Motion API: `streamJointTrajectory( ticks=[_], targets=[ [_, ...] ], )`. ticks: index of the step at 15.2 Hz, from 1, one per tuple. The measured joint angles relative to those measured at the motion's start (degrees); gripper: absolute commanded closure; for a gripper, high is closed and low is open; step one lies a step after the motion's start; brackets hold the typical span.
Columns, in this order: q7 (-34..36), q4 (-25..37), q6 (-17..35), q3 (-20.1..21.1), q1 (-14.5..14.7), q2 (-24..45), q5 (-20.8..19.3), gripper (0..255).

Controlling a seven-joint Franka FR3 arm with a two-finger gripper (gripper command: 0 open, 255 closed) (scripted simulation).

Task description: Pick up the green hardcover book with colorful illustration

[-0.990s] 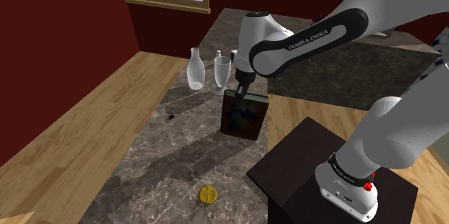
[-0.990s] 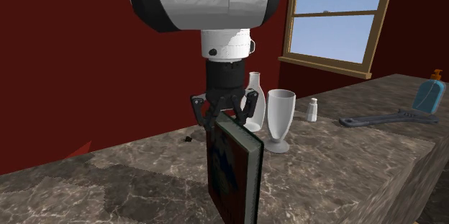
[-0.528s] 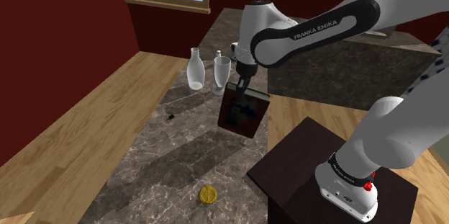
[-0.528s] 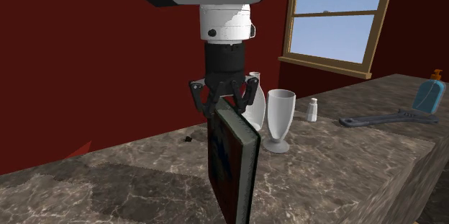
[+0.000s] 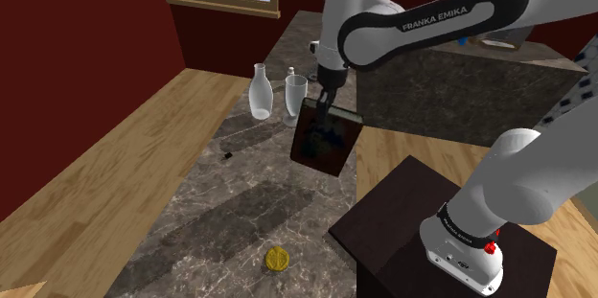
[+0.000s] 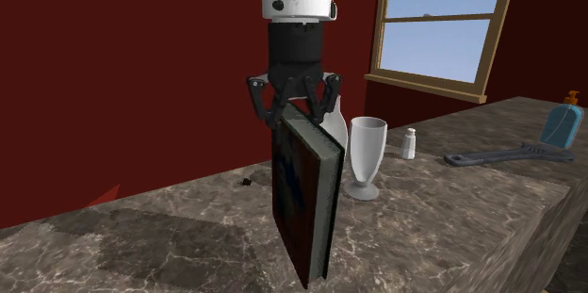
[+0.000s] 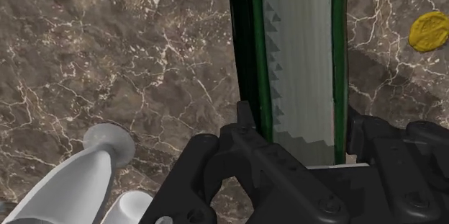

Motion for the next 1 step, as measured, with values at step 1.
streamJointTrajectory(
  ticks=[1],
  targets=[
    [0.0, 0.2, -0.4, 0.0, 0.0, -0.2, 0.0, 255]
  ],
)
